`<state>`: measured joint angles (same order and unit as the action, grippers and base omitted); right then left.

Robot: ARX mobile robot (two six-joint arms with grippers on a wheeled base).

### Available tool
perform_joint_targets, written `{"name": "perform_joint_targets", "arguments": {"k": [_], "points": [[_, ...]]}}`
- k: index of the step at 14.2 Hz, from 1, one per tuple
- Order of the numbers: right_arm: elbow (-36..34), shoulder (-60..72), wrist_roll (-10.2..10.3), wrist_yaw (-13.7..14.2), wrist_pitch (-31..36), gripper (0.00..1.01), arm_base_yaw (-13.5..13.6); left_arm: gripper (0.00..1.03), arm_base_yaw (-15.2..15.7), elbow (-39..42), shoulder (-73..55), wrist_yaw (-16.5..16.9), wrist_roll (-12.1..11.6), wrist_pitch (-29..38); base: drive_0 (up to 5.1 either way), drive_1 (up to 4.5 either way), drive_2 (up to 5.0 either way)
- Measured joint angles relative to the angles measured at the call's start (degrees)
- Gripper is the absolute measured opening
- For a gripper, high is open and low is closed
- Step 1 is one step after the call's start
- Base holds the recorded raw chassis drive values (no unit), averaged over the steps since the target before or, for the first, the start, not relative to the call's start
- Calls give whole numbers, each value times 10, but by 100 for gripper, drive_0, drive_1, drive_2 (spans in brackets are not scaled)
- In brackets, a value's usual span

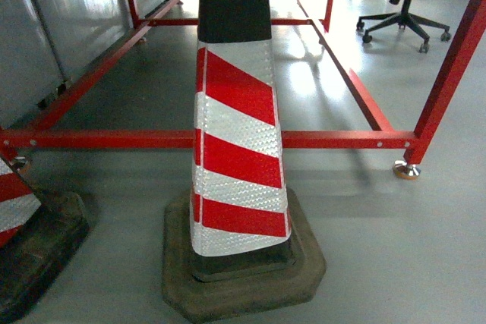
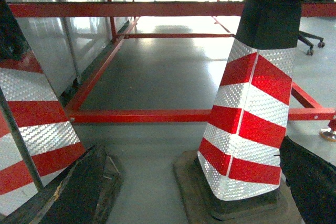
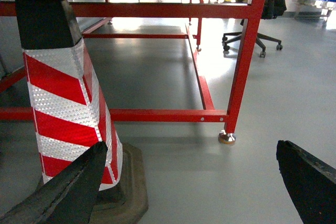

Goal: Pick blue part to blue bin on bottom shelf

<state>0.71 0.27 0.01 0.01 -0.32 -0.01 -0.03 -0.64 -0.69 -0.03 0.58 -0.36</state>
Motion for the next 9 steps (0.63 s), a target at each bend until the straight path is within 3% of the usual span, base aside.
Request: {"name": "perform_joint_targets", "arguments": {"k": [9], "points": [[0, 0, 0, 0, 0, 98, 0, 98, 0, 0, 0, 0, 0, 0, 0, 0, 0]]}}
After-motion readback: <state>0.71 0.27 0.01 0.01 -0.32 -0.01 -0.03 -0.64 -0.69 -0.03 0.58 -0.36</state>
